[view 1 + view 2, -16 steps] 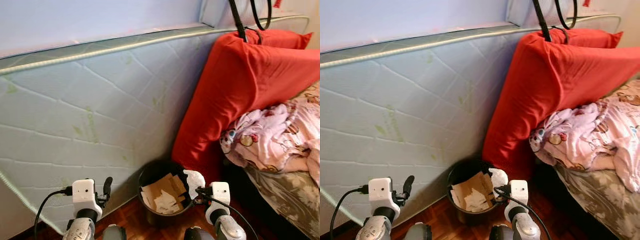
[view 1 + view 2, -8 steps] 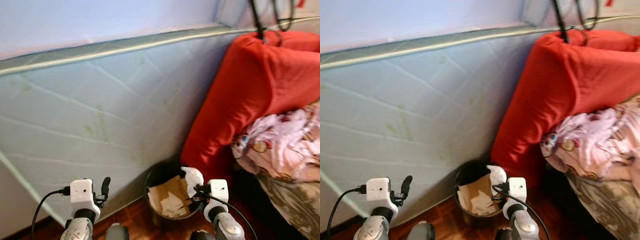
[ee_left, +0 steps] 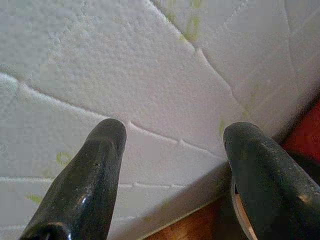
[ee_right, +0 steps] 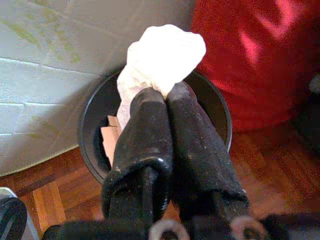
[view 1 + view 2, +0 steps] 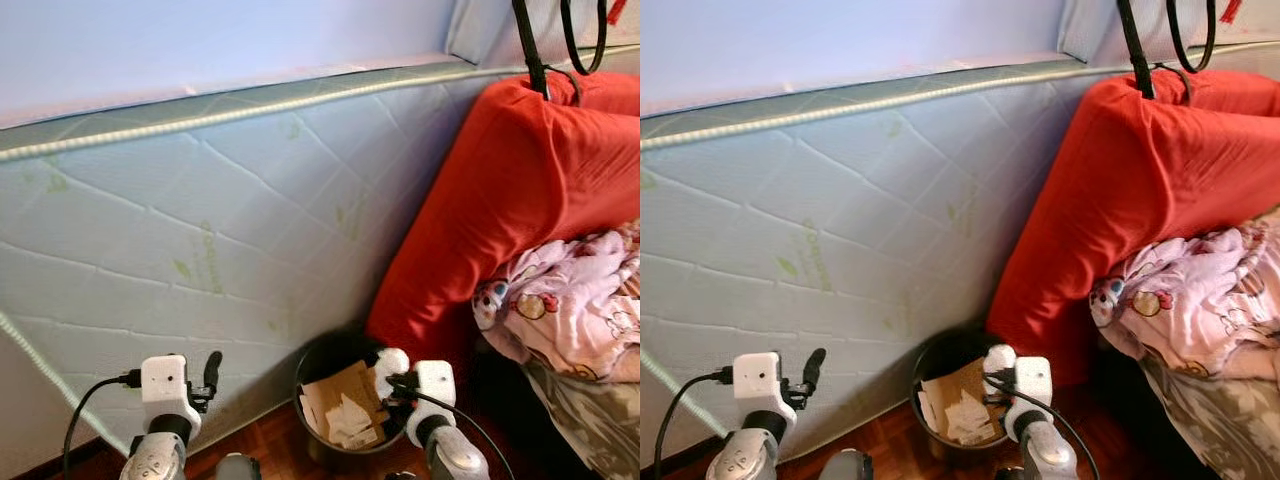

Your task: Clean up the room

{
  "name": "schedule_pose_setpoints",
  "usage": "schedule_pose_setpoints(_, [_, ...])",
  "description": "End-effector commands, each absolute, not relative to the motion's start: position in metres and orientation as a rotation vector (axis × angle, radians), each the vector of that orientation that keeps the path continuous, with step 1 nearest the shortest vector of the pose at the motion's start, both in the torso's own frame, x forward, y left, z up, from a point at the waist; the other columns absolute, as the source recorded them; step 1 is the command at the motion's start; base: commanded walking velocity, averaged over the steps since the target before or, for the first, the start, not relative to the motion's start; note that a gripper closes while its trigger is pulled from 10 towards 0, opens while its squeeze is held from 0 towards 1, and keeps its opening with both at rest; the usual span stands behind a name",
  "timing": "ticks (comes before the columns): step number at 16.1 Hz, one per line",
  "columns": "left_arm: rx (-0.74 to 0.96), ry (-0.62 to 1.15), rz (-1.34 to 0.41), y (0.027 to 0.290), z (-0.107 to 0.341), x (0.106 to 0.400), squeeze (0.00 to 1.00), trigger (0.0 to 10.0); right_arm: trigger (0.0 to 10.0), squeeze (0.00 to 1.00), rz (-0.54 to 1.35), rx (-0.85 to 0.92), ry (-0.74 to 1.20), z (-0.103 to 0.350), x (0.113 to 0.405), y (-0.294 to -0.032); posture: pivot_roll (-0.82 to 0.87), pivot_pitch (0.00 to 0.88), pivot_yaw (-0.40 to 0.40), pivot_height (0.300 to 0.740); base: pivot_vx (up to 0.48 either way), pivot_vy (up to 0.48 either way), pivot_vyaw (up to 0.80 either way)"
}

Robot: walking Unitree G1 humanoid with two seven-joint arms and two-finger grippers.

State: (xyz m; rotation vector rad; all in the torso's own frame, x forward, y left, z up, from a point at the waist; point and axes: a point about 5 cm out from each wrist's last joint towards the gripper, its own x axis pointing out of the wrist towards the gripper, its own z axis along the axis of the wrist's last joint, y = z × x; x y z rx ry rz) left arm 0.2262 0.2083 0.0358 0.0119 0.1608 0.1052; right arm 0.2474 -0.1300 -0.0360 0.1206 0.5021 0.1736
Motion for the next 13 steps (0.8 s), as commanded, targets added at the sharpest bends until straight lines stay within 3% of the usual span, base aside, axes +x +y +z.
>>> schedule_pose_setpoints(1, [0.006, 0.164, 0.093, 0.2046, 0.0366, 0.2264, 0.00, 10.0, 10.0, 0.00, 0.188, 0.101, 0.509, -0.0356, 0.2488, -0.1314, 0.13, 0.000, -0.083, 0.625, 0.315, 0.000, 0.00])
schedule_pose_setpoints(2, [0.005, 0.164, 0.093, 0.2044, 0.0366, 0.2261, 0.00, 10.0, 10.0, 0.00, 0.196, 0.094, 0.508, -0.0352, 0.2491, -0.1304, 0.13, 0.000, -0.083, 0.625, 0.319, 0.000, 0.80])
schedule_pose_setpoints(9, [0.009, 0.179, 0.083, 0.2019, 0.0333, 0.2204, 0.00, 10.0, 10.0, 0.00, 0.184, 0.075, 0.572, -0.0406, 0.2465, -0.1301, 0.13, 0.021, -0.082, 0.625, 0.341, 0.000, 0.00])
schedule_pose_setpoints(13, [0.004, 0.180, 0.064, 0.1984, 0.0332, 0.2217, 0.00, 10.0, 10.0, 0.00, 0.197, 0.058, 0.638, -0.0447, 0.2452, -0.1274, 0.14, 0.061, -0.086, 0.625, 0.000, 0.000, 0.00])
